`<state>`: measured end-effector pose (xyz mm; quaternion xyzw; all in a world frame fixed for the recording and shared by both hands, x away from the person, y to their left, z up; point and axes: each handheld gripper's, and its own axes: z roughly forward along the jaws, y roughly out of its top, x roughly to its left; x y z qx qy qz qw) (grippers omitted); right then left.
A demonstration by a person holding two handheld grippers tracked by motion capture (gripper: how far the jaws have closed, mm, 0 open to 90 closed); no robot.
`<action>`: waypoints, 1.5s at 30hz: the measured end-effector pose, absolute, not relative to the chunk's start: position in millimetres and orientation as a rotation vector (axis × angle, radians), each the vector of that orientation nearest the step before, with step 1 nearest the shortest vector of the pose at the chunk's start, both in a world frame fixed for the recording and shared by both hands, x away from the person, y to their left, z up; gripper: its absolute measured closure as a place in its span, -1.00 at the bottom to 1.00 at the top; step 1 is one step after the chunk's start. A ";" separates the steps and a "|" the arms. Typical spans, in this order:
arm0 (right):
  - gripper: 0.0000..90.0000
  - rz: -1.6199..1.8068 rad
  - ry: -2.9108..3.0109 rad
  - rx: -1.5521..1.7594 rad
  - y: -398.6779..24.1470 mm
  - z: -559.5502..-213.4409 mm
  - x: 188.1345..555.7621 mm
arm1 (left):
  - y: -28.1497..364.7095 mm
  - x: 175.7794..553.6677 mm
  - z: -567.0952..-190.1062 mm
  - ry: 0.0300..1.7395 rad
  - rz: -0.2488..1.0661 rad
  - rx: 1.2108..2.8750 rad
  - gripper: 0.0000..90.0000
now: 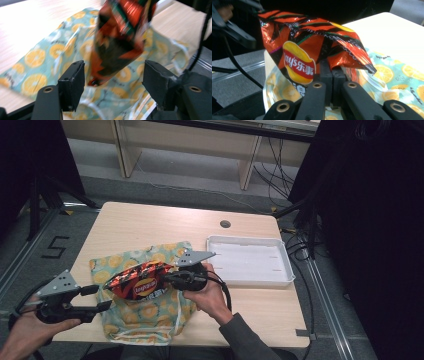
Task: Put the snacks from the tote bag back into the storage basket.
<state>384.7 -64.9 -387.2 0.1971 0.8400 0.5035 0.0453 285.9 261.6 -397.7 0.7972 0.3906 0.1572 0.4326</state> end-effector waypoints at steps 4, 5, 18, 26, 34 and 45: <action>1.00 1.582 2.552 0.606 -64.1 -381.0 386.2 | 265.5 283.6 -409.9 1.032 0.420 1.950 -0.30; 1.00 1.602 2.555 0.608 -63.4 -379.9 386.3 | 266.5 283.6 -413.1 1.035 0.420 1.955 -0.31; 1.00 1.826 2.548 0.569 -47.3 -348.4 386.2 | 277.2 287.0 -432.6 1.120 0.458 1.976 -0.34; 1.00 1.830 2.527 0.516 -42.6 -319.7 384.5 | 285.8 290.3 -440.5 1.147 0.451 1.963 -0.34; 1.00 1.790 2.477 0.483 -55.9 -289.4 388.5 | 287.5 291.5 -442.9 1.177 0.466 1.972 -0.40; 1.00 1.756 2.390 0.537 -91.5 -254.3 400.5 | 295.5 292.9 -444.0 1.198 0.487 1.992 -0.39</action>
